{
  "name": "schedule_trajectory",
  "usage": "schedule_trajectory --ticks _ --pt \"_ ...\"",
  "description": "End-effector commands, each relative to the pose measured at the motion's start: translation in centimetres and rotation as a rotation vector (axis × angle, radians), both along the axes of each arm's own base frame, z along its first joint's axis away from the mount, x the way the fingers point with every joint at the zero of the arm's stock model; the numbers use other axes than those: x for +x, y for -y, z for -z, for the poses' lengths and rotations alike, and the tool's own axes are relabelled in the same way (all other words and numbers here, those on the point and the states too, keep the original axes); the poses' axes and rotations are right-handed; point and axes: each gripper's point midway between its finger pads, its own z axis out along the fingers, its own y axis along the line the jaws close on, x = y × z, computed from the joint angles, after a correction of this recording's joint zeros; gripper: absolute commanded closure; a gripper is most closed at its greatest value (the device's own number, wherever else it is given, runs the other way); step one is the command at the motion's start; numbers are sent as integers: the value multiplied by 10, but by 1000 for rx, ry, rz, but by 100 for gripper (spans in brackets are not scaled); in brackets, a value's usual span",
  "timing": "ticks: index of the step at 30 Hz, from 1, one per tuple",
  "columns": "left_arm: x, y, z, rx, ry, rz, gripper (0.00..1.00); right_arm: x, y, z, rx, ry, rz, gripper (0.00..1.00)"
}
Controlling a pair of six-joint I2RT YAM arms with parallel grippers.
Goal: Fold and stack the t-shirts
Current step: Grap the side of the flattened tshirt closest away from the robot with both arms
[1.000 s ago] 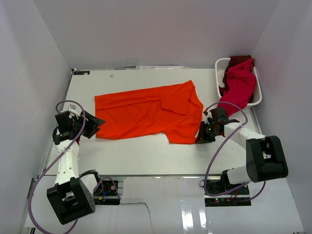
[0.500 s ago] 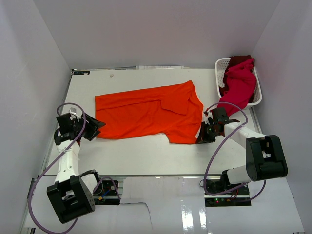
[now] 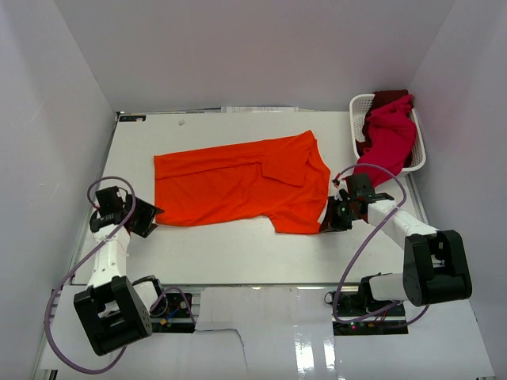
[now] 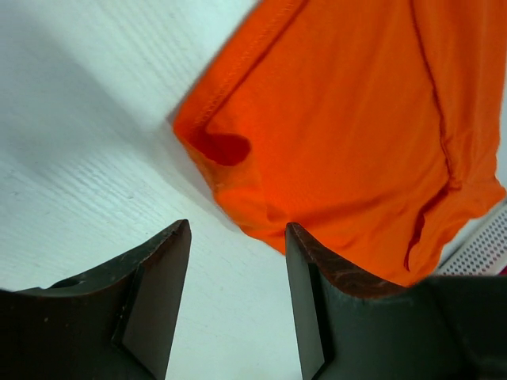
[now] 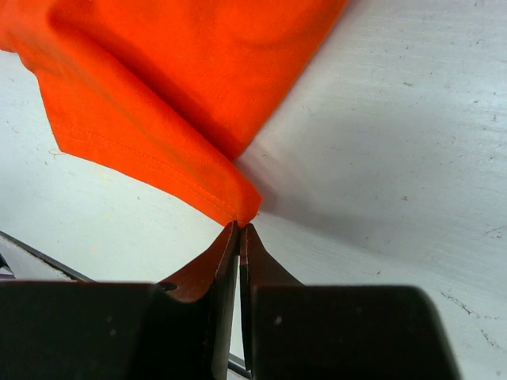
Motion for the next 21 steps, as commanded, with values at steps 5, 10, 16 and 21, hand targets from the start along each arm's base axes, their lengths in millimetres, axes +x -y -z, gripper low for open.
schedule_trajectory --ticks 5,10,16,21 --pt "-3 -24 12 19 -126 -185 44 3 -2 -11 8 32 -33 92" --pt "4 -27 14 12 -130 -201 44 2 -1 -12 10 34 -36 92" --pt "10 -29 18 13 -111 -215 46 -2 -3 -12 22 34 -45 92" --pt "14 -24 24 -23 -99 -202 47 -3 -3 -12 24 34 -42 92"
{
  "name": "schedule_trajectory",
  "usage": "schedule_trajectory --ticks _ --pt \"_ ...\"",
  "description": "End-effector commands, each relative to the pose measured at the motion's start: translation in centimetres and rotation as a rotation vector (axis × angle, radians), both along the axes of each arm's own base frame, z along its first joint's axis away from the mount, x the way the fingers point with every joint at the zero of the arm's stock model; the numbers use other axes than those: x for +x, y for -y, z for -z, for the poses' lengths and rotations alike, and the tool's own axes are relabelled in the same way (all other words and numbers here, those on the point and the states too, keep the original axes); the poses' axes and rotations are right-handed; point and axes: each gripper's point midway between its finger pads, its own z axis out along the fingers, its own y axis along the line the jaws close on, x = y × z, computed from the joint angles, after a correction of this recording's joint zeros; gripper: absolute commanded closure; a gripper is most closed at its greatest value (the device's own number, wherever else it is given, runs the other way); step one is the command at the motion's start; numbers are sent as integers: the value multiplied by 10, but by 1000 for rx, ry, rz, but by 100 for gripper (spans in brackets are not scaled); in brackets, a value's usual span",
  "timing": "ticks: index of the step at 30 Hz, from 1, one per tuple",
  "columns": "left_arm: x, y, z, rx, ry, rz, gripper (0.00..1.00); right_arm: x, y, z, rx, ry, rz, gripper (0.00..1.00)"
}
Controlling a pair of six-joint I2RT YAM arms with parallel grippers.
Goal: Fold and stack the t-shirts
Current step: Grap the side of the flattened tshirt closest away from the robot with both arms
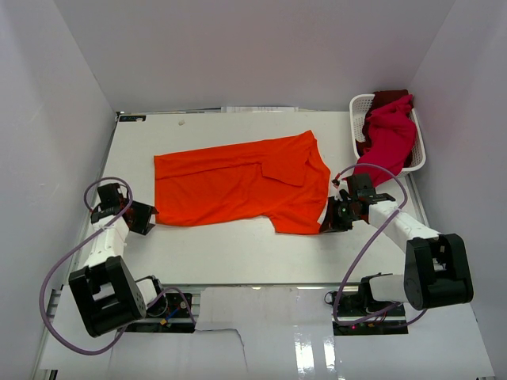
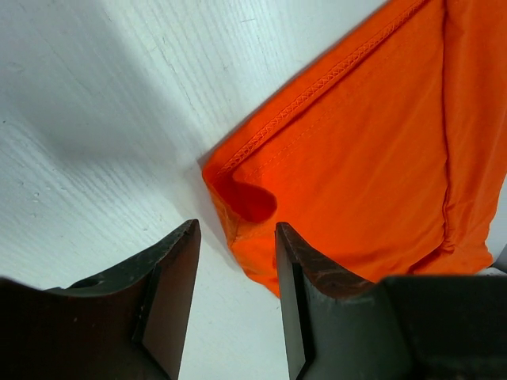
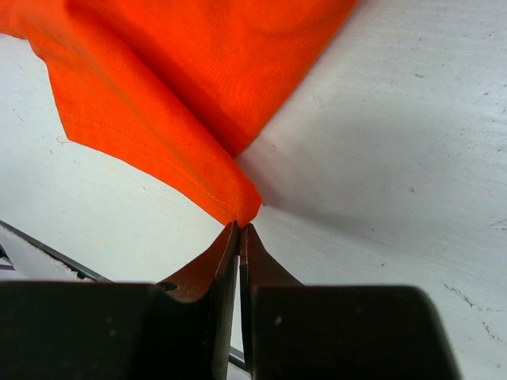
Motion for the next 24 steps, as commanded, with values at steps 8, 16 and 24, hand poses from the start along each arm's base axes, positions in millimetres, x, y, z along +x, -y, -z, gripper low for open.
schedule_trajectory --ticks 8,16,24 --pt "11 2 5 -20 47 17 38 1 -3 -8 18 25 -20 92" --pt "16 9 15 -63 51 45 43 1 -3 -8 20 23 -15 92" --pt "16 11 17 -69 56 58 77 1 -2 -7 18 21 -11 92"
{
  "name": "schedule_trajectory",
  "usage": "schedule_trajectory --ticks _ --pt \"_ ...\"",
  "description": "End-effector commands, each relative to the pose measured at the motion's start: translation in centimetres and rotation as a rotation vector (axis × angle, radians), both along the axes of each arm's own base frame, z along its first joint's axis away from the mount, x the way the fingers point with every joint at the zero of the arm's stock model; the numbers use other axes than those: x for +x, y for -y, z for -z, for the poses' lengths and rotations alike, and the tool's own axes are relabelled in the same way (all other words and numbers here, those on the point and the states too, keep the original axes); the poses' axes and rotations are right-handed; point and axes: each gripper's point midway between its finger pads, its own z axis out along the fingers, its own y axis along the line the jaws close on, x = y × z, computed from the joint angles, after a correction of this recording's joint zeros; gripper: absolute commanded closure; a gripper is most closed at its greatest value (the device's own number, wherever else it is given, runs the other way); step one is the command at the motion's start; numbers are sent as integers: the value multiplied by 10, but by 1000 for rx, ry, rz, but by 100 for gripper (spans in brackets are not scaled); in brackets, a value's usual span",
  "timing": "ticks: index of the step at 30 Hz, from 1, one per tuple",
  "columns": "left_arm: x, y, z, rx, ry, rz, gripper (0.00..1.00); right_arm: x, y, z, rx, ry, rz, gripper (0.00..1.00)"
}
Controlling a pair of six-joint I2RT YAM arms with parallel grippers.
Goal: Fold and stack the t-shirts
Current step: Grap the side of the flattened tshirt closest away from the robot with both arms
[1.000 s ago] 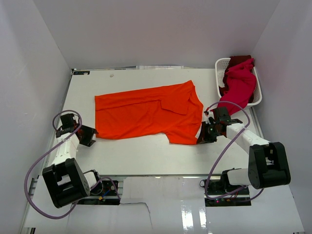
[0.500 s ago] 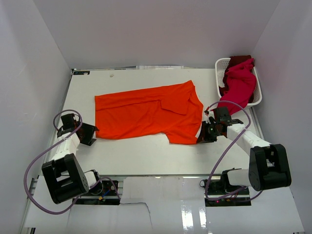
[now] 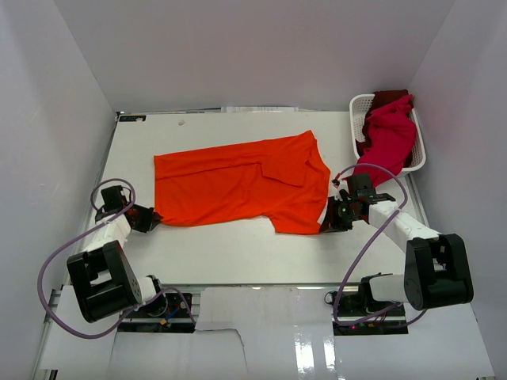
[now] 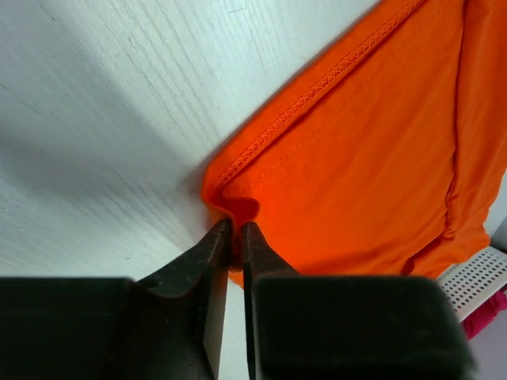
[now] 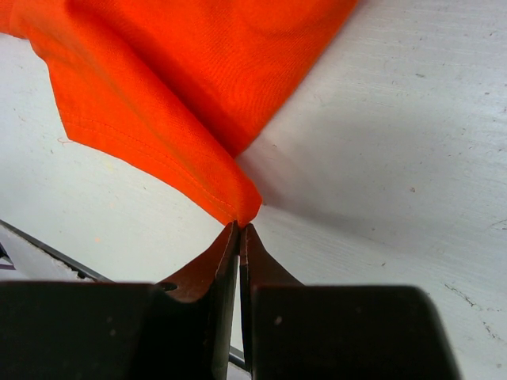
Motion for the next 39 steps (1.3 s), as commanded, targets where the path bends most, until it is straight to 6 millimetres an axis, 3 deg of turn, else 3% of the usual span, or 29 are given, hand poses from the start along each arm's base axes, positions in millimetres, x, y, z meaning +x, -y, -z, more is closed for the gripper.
schedule_trajectory --ticks 1,6,10,21,33,39 --pt "4 1 -4 2 35 16 79 0 -2 -6 15 18 -9 92" --pt "1 4 -6 -7 37 27 84 3 -2 -11 17 23 -8 92" --pt "-7 11 -7 -30 25 34 96 7 -5 -26 31 45 -13 92" --pt "-20 15 2 -49 -15 24 94 16 -9 -86 65 145 -16 92" --pt "-9 9 -5 -40 -12 1 94 42 -14 -107 75 176 -19 92" --pt "4 2 -17 -28 12 -1 94 60 -15 -114 69 191 -18 92"
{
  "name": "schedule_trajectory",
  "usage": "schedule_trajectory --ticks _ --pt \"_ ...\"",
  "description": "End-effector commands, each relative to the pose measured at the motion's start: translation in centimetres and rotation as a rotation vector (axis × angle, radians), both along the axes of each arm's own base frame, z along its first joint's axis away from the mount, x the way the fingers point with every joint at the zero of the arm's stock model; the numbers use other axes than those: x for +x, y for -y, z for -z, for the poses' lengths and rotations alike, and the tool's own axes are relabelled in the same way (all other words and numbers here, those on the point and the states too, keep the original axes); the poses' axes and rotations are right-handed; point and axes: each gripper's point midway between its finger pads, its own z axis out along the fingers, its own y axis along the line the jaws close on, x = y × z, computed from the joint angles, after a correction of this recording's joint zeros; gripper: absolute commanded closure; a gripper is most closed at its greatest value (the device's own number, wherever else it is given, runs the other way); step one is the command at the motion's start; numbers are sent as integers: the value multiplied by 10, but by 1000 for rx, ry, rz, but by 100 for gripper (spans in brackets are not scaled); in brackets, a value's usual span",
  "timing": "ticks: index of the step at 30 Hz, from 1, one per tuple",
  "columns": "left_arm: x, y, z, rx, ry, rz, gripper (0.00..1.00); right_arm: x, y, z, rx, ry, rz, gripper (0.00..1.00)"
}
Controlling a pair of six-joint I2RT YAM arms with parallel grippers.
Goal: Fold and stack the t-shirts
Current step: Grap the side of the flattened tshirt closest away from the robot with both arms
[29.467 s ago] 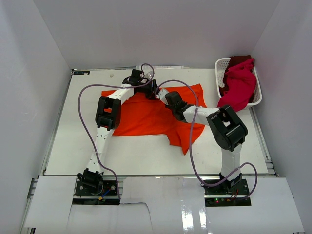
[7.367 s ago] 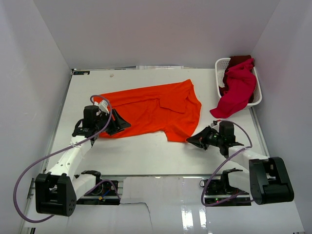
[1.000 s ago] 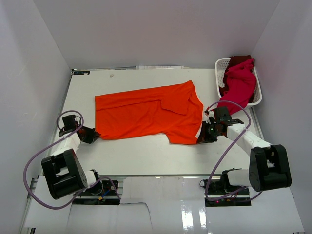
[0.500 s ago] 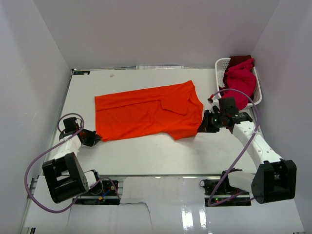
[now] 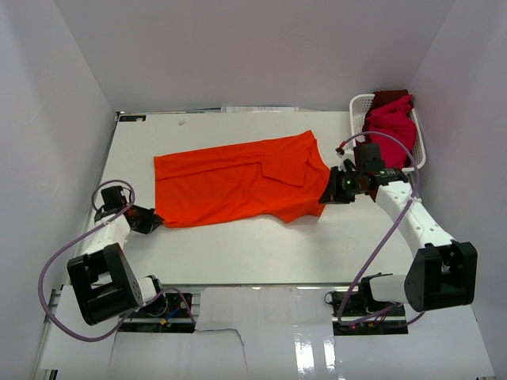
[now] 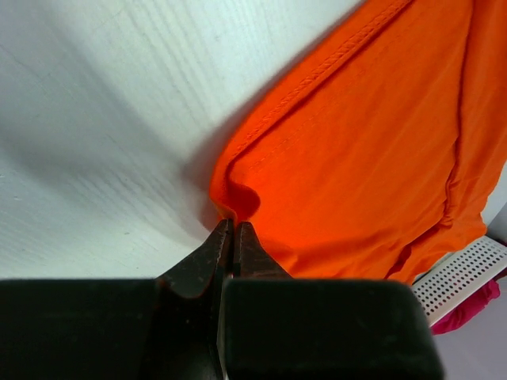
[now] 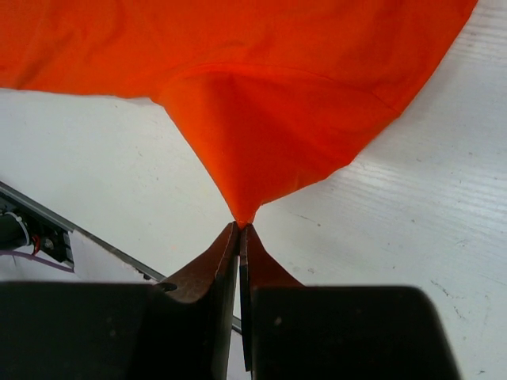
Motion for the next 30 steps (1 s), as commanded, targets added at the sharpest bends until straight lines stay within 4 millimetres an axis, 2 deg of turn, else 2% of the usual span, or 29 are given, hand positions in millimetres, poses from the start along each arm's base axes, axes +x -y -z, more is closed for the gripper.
schedule_trajectory --ticks 1,10,20,25,30 --pt "17 -7 -17 12 43 -13 94 17 -1 -16 9 47 -5 92" --pt "28 -13 -21 12 16 -11 95 33 9 -20 -5 56 25 92" --pt "23 -15 -18 29 -4 -13 95 40 39 -22 -12 68 87 92" --pt "24 -15 -19 27 -1 -17 95 44 38 -28 13 76 82 92" --pt "36 -18 -35 35 43 -11 97 51 36 -28 22 69 76 92"
